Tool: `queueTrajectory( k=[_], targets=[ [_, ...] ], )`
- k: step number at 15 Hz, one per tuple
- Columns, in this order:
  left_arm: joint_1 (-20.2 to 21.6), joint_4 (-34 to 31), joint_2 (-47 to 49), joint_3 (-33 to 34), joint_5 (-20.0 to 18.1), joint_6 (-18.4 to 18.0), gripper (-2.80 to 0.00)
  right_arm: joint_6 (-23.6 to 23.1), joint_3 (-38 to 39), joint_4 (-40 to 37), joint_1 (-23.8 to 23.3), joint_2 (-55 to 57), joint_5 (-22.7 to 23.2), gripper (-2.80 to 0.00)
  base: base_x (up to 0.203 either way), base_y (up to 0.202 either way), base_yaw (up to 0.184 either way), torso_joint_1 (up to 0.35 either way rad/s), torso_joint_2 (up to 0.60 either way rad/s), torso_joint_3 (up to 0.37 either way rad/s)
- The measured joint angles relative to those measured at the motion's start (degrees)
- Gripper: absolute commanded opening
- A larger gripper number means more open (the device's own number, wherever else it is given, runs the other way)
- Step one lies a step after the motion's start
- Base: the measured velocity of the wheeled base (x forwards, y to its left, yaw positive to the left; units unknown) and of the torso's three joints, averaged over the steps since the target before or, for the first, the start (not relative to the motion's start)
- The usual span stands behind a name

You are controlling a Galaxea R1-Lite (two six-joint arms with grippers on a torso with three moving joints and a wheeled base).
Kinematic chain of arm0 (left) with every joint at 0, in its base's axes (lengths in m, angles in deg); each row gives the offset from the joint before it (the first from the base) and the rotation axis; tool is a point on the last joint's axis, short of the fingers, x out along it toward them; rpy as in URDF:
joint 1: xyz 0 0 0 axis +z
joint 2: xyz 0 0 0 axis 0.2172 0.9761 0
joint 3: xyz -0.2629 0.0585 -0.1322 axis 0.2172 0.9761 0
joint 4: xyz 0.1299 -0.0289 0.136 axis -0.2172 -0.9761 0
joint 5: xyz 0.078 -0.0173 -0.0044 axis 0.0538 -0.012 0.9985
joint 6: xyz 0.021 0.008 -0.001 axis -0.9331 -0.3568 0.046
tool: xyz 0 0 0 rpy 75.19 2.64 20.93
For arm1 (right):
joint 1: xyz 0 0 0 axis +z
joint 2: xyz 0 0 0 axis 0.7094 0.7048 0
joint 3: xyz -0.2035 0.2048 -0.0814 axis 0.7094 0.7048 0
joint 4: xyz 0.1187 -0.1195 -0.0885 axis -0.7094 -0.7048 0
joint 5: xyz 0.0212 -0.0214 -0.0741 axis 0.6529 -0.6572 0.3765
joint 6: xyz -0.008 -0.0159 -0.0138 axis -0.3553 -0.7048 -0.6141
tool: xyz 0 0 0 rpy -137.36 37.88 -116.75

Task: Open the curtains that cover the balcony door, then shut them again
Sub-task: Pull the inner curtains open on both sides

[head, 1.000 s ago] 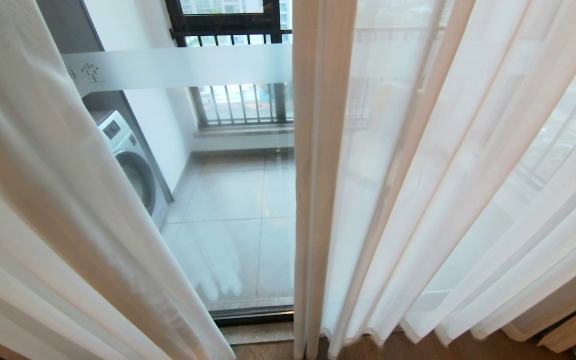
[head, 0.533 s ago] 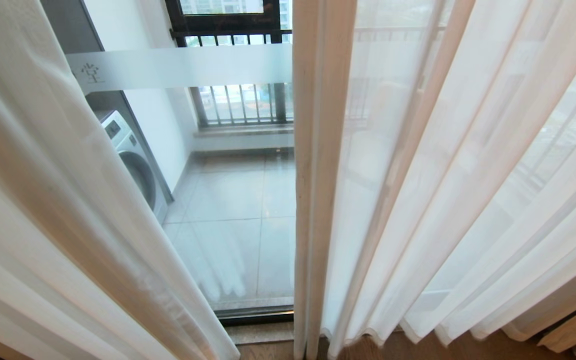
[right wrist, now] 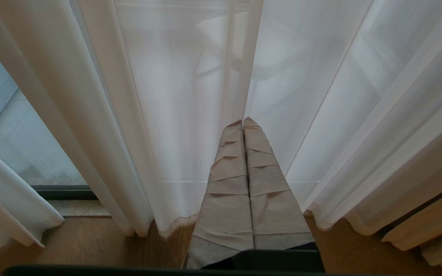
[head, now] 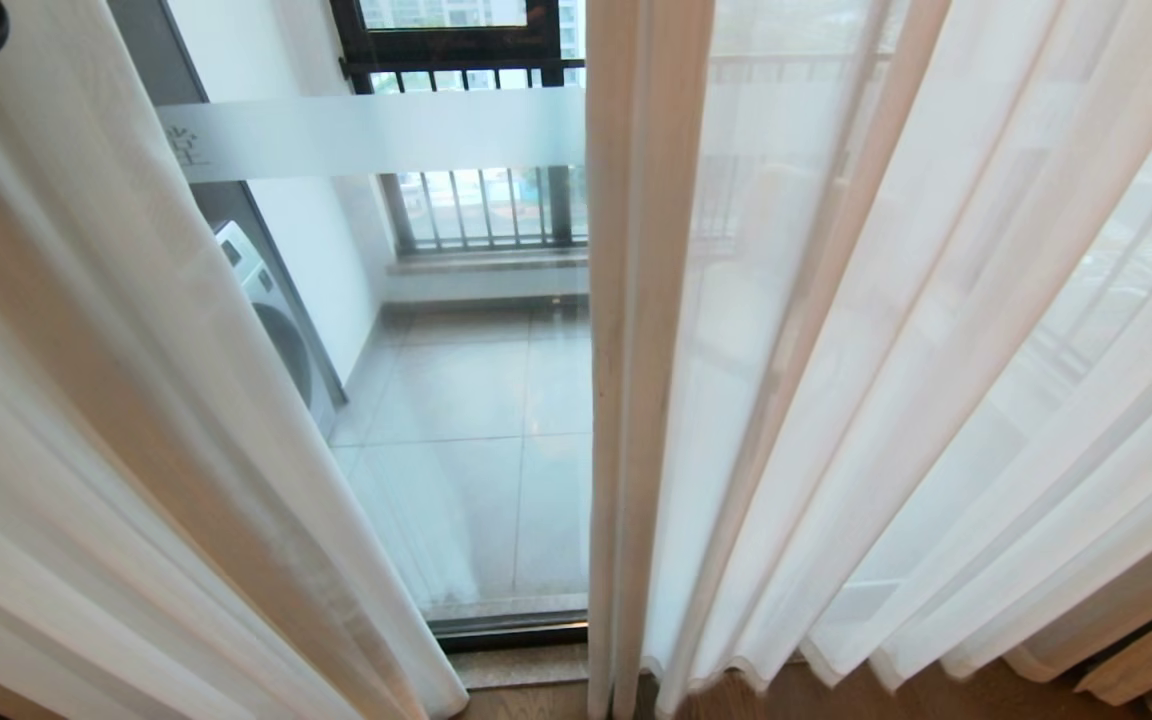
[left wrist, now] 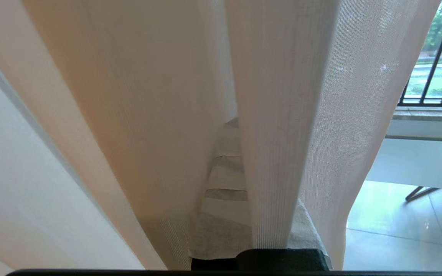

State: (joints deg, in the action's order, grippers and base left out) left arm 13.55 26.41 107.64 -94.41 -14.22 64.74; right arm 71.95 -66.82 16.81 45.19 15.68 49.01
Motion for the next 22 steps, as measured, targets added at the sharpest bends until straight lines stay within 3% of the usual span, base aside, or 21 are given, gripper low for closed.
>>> queueTrajectory(
  k=[10,22],
  targets=[
    [0.0,0.2,2.7,-1.2,0.2,1.0,-2.8,0.0,0.0,0.0,0.0,0.0,0.0,-2.8,0.0,0.007,0.0,0.0,0.0,0.0],
    [0.6,-0.1,2.6,-0.9,0.4,1.8,-2.8,0.0,0.0,0.0,0.0,0.0,0.0,-2.8,0.0,0.181,0.001,0.002,0.0,0.002]
  ],
)
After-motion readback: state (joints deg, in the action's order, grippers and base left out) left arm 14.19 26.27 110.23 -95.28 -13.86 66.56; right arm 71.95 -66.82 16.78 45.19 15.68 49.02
